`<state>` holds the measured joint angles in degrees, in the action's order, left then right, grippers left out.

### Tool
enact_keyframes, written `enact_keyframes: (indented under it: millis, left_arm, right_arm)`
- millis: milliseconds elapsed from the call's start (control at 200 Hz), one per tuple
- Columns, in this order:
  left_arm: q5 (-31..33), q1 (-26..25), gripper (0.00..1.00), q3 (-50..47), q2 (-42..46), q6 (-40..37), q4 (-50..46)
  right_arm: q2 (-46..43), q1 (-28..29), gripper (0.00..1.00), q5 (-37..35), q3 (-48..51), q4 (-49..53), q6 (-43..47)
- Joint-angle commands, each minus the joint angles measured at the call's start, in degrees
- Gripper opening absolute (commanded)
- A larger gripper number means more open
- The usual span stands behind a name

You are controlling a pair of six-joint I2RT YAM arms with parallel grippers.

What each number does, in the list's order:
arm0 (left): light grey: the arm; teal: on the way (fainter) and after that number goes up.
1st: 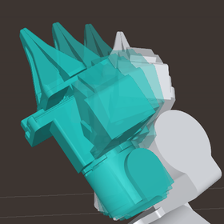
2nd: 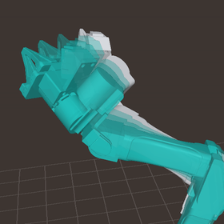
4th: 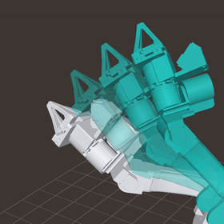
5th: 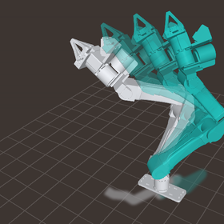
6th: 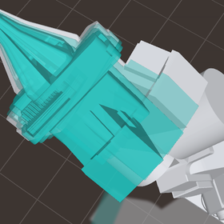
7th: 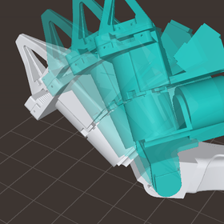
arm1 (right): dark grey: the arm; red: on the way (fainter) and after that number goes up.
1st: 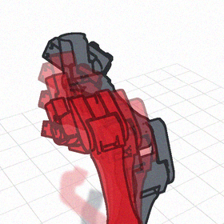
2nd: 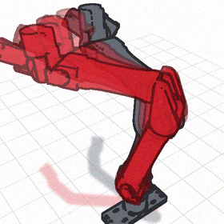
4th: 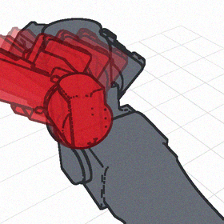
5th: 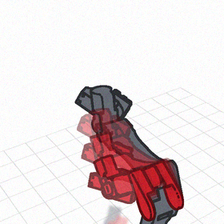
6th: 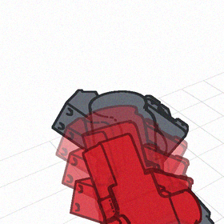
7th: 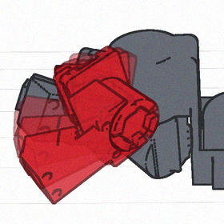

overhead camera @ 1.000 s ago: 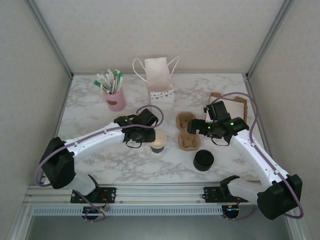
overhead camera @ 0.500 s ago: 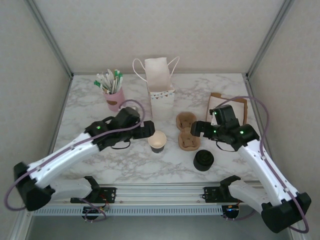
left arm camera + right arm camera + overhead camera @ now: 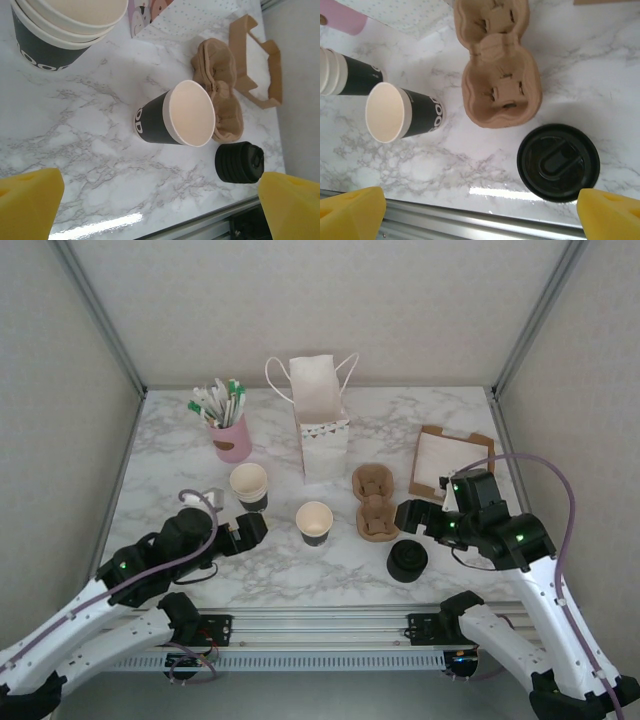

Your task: Pack the takeout coffee

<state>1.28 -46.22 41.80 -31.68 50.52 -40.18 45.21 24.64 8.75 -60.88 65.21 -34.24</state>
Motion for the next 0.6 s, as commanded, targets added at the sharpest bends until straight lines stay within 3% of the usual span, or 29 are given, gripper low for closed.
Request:
enact_keyframes:
  millis: [0,205,416,591]
  left_arm:
    - [-0.4,-0.5,1.0,-2.7,2.0,2.6,1.8]
    - [-1.9,-0.5,1.0,-5.5,1.5,3.5,6.0]
    - [-2.7,-0.5,1.0,-7.2,0.6,2.7,15.8]
    - [2.1,-0.5,1.0,-4.0,-2.7,0.1,16.9]
  right_arm:
    - [0.4,0.3,0.99,-1.9,-1.3,5.2,-3.0]
    - [0.7,0.4,0.99,-5.8,2.8,4.9,-7.4]
    - [-0.6,0.3,0.99,-4.7,8.1,0.1,-3.2]
    - [-2.2,0.3,0.9,-4.6,11.2,-0.9,-1.4]
